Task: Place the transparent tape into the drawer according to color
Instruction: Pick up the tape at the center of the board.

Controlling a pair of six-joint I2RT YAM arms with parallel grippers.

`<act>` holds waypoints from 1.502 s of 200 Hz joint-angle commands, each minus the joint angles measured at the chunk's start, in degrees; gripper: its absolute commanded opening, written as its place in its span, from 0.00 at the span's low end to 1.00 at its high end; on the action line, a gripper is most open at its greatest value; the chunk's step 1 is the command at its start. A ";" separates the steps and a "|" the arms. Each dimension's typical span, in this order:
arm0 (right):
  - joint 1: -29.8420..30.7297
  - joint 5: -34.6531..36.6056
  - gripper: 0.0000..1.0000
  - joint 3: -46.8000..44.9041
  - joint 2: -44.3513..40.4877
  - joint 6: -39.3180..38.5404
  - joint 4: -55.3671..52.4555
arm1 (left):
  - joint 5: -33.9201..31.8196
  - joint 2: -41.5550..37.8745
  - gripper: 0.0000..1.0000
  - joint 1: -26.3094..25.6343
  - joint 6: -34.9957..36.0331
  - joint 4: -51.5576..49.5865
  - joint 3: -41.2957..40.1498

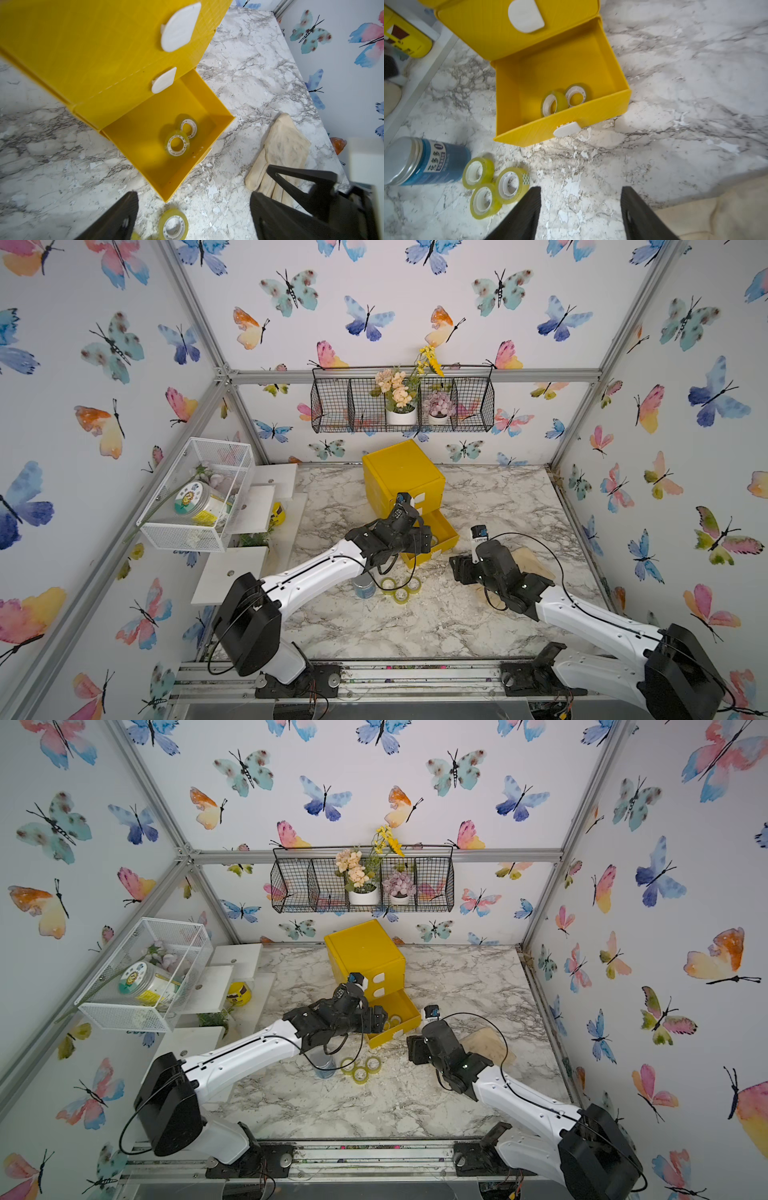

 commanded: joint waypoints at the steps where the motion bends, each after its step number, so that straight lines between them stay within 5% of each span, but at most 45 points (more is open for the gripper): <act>1: 1.75 -8.88 0.66 1.05 3.58 -2.85 0.85 | -0.34 -7.18 0.94 0.00 -1.29 -2.86 -4.91; 52: 12.56 -12.62 0.66 6.16 14.98 -6.20 -1.12 | -2.50 -20.02 0.95 0.11 -1.42 -10.72 -9.47; 126: 18.42 -12.86 0.64 12.73 24.86 -7.88 -3.43 | -8.36 -32.42 0.95 0.05 -3.18 -14.07 -13.28; 300: 23.77 1.61 0.55 26.62 39.55 -8.26 -13.53 | -11.06 -34.58 0.96 0.03 -3.46 -16.39 -13.84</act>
